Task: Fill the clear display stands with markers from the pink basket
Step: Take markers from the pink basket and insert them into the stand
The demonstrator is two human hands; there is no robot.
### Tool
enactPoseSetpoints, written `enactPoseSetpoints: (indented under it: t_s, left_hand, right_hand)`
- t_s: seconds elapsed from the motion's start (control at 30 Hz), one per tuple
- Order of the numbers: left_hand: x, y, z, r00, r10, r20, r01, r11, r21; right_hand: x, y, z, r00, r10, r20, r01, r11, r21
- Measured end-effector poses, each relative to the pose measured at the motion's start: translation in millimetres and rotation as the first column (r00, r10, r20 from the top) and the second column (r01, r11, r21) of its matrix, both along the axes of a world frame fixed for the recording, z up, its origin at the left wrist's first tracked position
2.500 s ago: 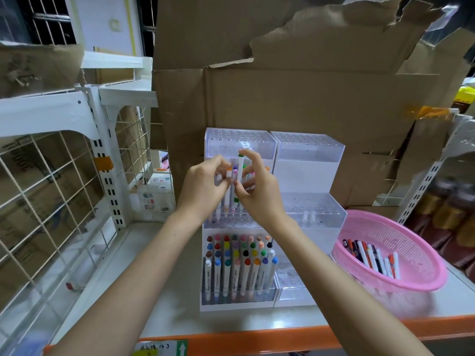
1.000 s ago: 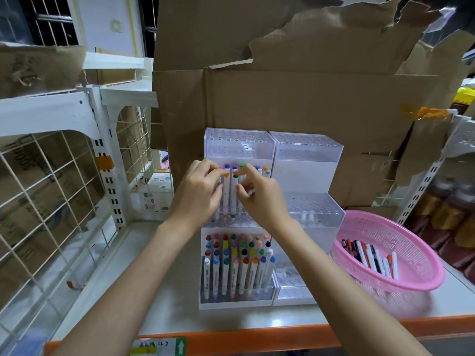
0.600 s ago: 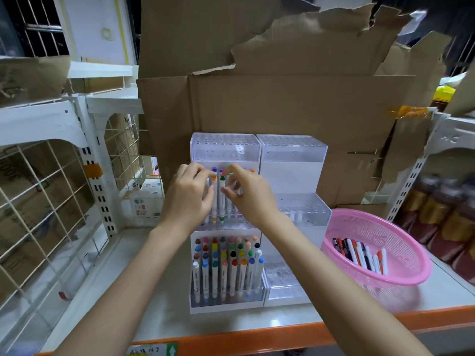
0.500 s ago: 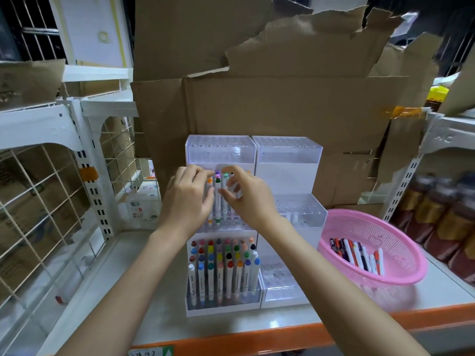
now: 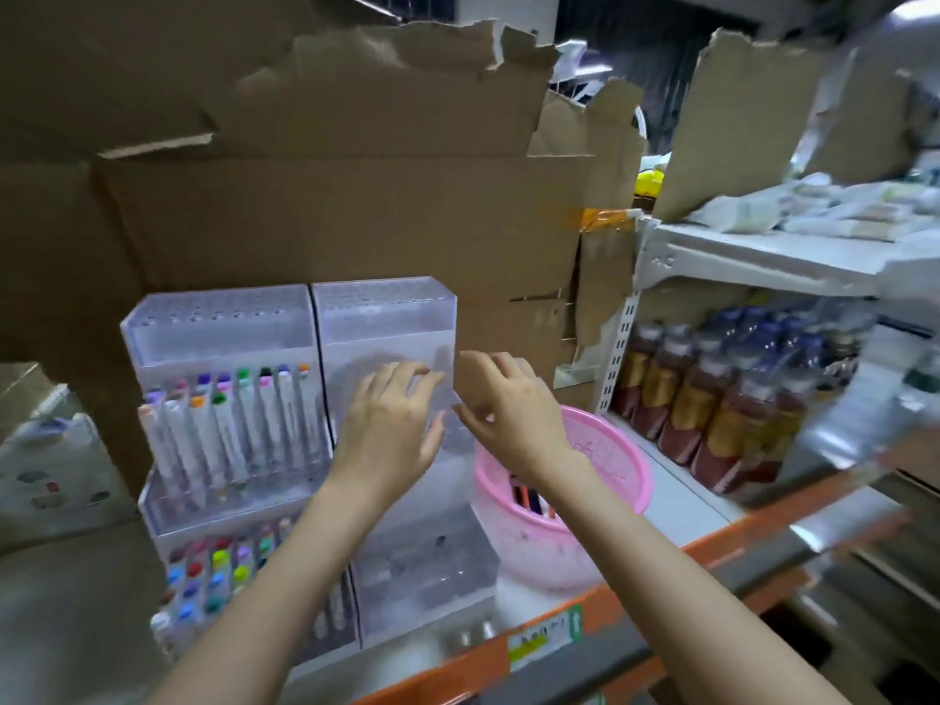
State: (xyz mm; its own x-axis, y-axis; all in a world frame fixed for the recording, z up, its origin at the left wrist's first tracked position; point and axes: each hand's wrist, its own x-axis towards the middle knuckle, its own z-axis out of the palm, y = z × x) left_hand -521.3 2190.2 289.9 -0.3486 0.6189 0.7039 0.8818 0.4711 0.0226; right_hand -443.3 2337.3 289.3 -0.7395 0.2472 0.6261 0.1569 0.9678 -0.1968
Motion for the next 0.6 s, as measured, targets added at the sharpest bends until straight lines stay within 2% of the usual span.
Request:
enactPoseSetpoints:
  t_s: [0.2, 0.3, 0.4, 0.5, 0.6]
  left_hand:
    - [21.4, 82.9, -19.0, 0.984, -0.171, 0.044, 0.173, 0.983, -0.063]
    - [28.0, 114.6, -35.0, 0.976, -0.188, 0.109, 0.204, 0.965, -0.162]
    - [30.5, 137.5, -53.9, 0.975, -0.16, 0.153, 0.202, 0.924, -0.323]
    - [33.9, 156.1, -71.2, 0.986, -0.042, 0.161, 0.12, 0.854, -0.506]
    - [35.3, 170.2, -84.5, 0.977, 0.055, 0.208, 0.078, 0.811, -0.58]
  right_hand:
    - [39.9, 67.2, -15.7, 0.978, -0.147, 0.149, 0.152, 0.988, -0.023]
    - [54.0, 95.1, -32.1, 0.953, -0.193, 0.233, 0.207, 0.978, -0.037]
    - [61.9, 117.2, -54.4, 0.912, -0.221, 0.347, 0.25, 0.968, -0.04]
    - [62.5, 135.1, -74.8, 0.861, -0.205, 0.467, 0.255, 0.966, -0.046]
    - [57.0, 146.6, -89.4, 0.832, -0.174, 0.526, 0.244, 0.968, -0.065]
